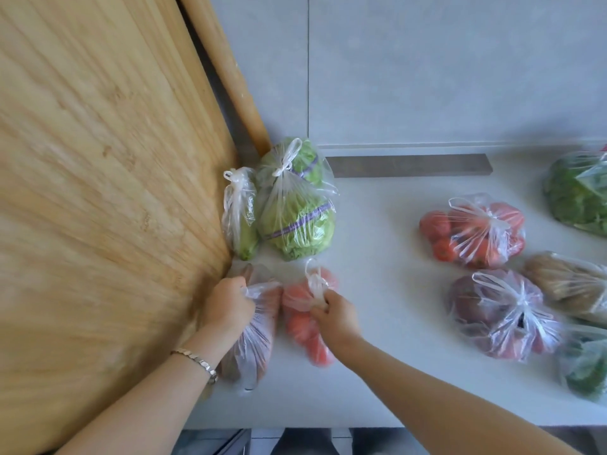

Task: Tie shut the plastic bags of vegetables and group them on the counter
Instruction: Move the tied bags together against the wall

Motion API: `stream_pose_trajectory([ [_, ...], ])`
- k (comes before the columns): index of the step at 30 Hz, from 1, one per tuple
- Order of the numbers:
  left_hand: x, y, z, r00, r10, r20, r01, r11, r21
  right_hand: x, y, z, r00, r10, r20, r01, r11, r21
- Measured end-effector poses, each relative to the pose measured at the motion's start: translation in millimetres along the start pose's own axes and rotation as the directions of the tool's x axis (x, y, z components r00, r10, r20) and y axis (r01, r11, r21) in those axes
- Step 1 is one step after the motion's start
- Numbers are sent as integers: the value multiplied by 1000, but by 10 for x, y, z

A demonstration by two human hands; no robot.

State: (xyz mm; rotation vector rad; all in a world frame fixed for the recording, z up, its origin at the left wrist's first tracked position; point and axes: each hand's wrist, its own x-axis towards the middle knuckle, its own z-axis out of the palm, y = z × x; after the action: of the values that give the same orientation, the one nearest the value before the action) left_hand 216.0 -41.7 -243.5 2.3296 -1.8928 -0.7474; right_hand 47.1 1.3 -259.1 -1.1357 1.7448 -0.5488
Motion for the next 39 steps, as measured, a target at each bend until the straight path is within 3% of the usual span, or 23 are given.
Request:
stream_pose_trajectory([
  [2,35,-39,36,1000,-8,-7,8,1000,-3,-1,-7,98,1000,14,-21,-13,1000,22],
  [5,106,-43,27,999,-34,42,32,999,41,13,49,95,999,10,38,-5,989,-150],
  [7,126,19,-14,988,-68,142,46,987,152,23,54,42,990,55,127,-24,972,-233],
  [8,123,89,-37,981,-79,176,37,973,228,24,29,-36,980,25,197,45,937,-346],
  [11,101,479,-92,993,1,115,-43,931,362,73,4,-438,923,-4,385,152,922,-355],
  [13,79,846,-61,979,199,34,-200,924,326,101,44,-846,947,-46,318,161,924,-347],
  [15,47,1231,13,922,388,15,-380,892,244,199,169,-1285,978,-106,179,166,916,-364],
  [19,-104,2045,433,847,481,226,-509,856,86,439,534,-2308,980,-159,-124,73,854,-514],
  [22,-268,2591,919,700,612,368,-667,744,30,680,806,-2949,959,-151,-241,-28,794,-607],
  [24,-335,2885,1233,550,731,403,-811,584,47,861,959,-3201,967,-172,-189,-5,728,-685],
  [26,-346,3085,1527,486,757,436,-863,494,104,1034,1060,-3314,985,-154,-78,46,674,-737],
  [29,-366,3313,1795,546,708,448,-825,546,143,1272,1140,-3351,987,-138,81,149,606,-781],
  [31,-404,3406,1846,564,706,428,-814,563,146,1382,1145,-3334,984,-154,91,169,627,-761],
  [33,-429,3446,1830,509,764,397,-855,504,126,1447,1116,-3310,986,-163,23,129,675,-727],
  [37,-343,3368,1872,428,846,319,-901,428,75,1525,1126,-3266,984,-158,81,145,450,-881],
  [39,-349,3303,1800,449,823,348,-885,463,49,1528,1089,-3268,985,-146,90,146,431,-891],
])
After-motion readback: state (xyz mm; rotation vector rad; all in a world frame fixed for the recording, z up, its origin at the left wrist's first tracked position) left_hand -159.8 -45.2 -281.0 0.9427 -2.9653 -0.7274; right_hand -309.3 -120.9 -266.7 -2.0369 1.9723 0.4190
